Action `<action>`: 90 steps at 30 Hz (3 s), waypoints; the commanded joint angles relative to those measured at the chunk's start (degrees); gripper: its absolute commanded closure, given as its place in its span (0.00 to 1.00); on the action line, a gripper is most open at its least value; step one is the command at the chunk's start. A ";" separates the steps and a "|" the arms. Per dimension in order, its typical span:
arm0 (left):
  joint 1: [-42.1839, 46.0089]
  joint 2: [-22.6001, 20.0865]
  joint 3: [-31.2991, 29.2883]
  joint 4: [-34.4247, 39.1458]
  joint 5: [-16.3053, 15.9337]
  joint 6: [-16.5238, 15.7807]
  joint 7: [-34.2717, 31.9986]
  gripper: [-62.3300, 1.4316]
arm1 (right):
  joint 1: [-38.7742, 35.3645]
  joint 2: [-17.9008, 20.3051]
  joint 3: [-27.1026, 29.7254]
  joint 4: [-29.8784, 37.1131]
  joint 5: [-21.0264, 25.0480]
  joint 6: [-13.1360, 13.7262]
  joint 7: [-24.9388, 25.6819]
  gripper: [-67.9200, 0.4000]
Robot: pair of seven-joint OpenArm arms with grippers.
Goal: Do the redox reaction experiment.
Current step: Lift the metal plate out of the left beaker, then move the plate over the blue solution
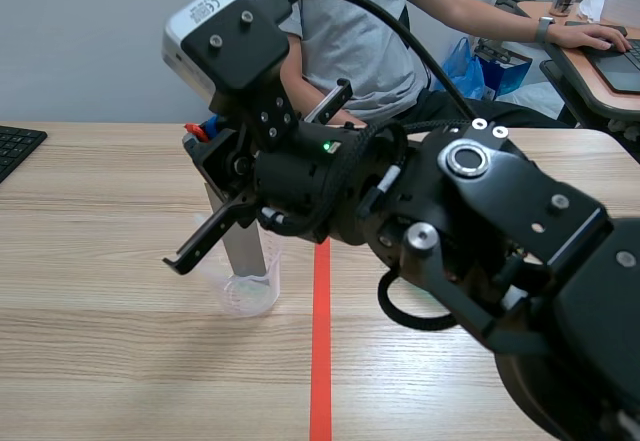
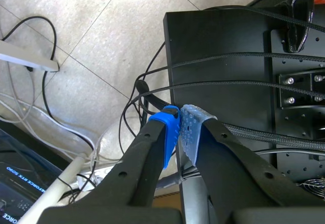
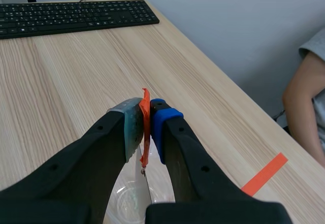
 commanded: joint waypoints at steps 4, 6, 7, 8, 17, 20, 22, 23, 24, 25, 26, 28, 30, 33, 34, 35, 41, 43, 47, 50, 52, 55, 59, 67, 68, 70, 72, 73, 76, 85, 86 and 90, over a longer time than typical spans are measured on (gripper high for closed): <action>0.48 0.09 -0.44 0.96 -0.35 0.09 -0.57 0.90 | 3.45 -0.04 0.09 0.70 4.50 -0.15 -1.92 0.98; 0.48 0.11 -0.44 0.96 -0.35 0.09 -0.70 0.90 | 4.13 -0.04 0.09 0.74 5.55 -0.15 -3.23 0.98; 0.48 0.11 -0.44 0.96 -0.35 0.09 -0.70 0.90 | 4.48 -0.04 0.09 0.74 6.12 -0.15 -3.89 0.98; 0.48 0.11 -0.44 0.96 -0.35 0.09 -0.70 0.90 | 4.74 -0.04 0.09 0.79 6.67 -0.17 -4.44 0.98; 0.48 0.11 -0.44 0.96 -0.35 0.07 -0.70 0.90 | 4.94 -0.02 3.06 4.68 6.91 0.04 -7.34 0.98; 0.50 0.11 -0.44 0.96 -0.35 0.07 -0.70 0.90 | 4.94 0.00 4.63 7.21 6.91 0.96 -9.05 0.98; 0.50 0.11 -0.44 0.96 -0.35 0.07 -0.70 0.90 | 4.92 0.00 5.66 8.87 6.93 1.14 -10.32 0.98; 0.50 0.11 -0.44 0.96 -0.35 0.07 -0.70 0.90 | 4.92 0.00 6.10 9.70 6.93 1.14 -11.02 0.98; 0.50 0.11 -0.44 0.96 -0.35 0.07 -0.70 0.90 | 4.92 0.07 6.60 10.51 6.93 1.14 -11.78 0.98; 0.50 0.11 -0.44 0.96 -0.35 0.07 -0.70 0.90 | 4.92 0.24 7.04 11.21 7.02 1.25 -12.26 0.98; 0.50 0.11 -0.44 0.96 -0.35 0.07 -0.70 0.90 | 4.92 0.48 7.58 11.89 7.30 1.62 -12.63 0.98; 0.50 0.11 -0.44 0.96 -0.35 0.07 -0.70 0.90 | 4.90 1.11 8.90 12.83 8.74 2.82 -13.25 0.98; 0.50 0.11 -0.44 0.96 -0.35 0.07 -0.70 0.90 | 4.48 1.73 10.80 13.49 9.97 3.98 -13.44 0.98; 0.50 0.11 -0.44 0.96 -0.35 0.07 -0.68 0.90 | 4.00 3.26 13.46 13.92 11.45 4.61 -13.60 0.98; 0.50 0.11 -0.44 0.96 -0.35 0.07 -0.70 0.90 | 3.82 3.89 14.38 13.97 11.80 5.51 -13.55 0.98; 0.50 0.11 -0.44 0.96 -0.35 0.07 -0.70 0.90 | 3.58 4.55 15.34 13.99 12.46 6.25 -13.53 0.98; 0.48 0.15 -0.44 0.96 -0.35 0.04 -0.66 0.90 | 2.21 10.01 20.81 13.99 16.39 8.66 -12.52 0.98; 0.48 0.13 -0.44 0.96 -0.35 0.04 -0.70 0.90 | 1.84 12.39 22.47 13.99 17.84 8.87 -11.85 0.98; 0.46 0.13 -0.44 0.96 -0.35 0.04 -0.70 0.90 | 0.20 17.86 25.99 13.99 20.90 9.29 -8.35 0.98; 0.48 0.11 -0.44 0.96 -0.35 0.04 -0.68 0.90 | -0.90 22.32 28.26 13.97 23.45 9.70 -5.95 0.98; 0.48 0.15 -0.44 0.96 -0.35 0.02 -0.68 0.90 | -1.42 25.51 29.27 13.97 25.66 9.75 -4.31 0.98; 0.46 0.13 -0.44 0.98 -0.37 0.00 -0.70 0.90 | -1.44 30.58 29.70 13.97 28.63 9.73 -2.75 0.98; 0.50 -0.15 -0.44 1.01 -0.35 0.04 -0.72 0.90 | -1.44 37.86 29.70 13.88 33.79 9.70 0.83 0.98; 5.55 -3.58 -1.90 5.03 -3.82 0.07 -4.59 0.90 | -1.42 46.25 29.70 11.08 39.93 9.73 7.58 0.98; 6.45 -3.96 -2.43 5.77 -3.85 -0.09 -5.09 0.90 | -1.42 46.80 29.70 10.43 40.33 9.73 8.07 0.98; 8.17 -4.57 -3.50 7.19 -3.82 -0.11 -6.34 0.90 | -1.42 47.34 29.70 8.92 40.39 10.21 9.01 0.98; 10.10 -5.25 -4.68 8.72 -3.87 -0.13 -7.74 0.90 | -1.42 47.65 29.70 7.28 40.39 11.56 10.01 0.98; 11.04 -5.55 -5.33 9.49 -3.87 -0.13 -8.63 0.90 | -1.42 47.63 29.70 6.45 40.39 11.87 10.27 0.98; 13.75 -6.56 -7.39 11.82 -4.85 -0.13 -10.99 0.90 | -1.40 47.63 29.68 4.15 40.39 12.41 11.10 0.98; 16.37 -11.98 -9.18 18.67 -5.97 -0.20 -14.95 0.90 | -1.38 47.58 29.68 1.44 40.37 14.67 12.57 0.98; 16.35 -12.66 -9.18 19.34 -5.97 -0.20 -15.28 0.90 | -1.38 47.58 29.68 1.44 40.37 14.67 12.57 0.98; 15.89 -14.97 -9.18 22.43 -5.88 -0.17 -18.69 0.90 | -1.38 47.58 29.68 1.44 40.37 14.67 12.57 0.98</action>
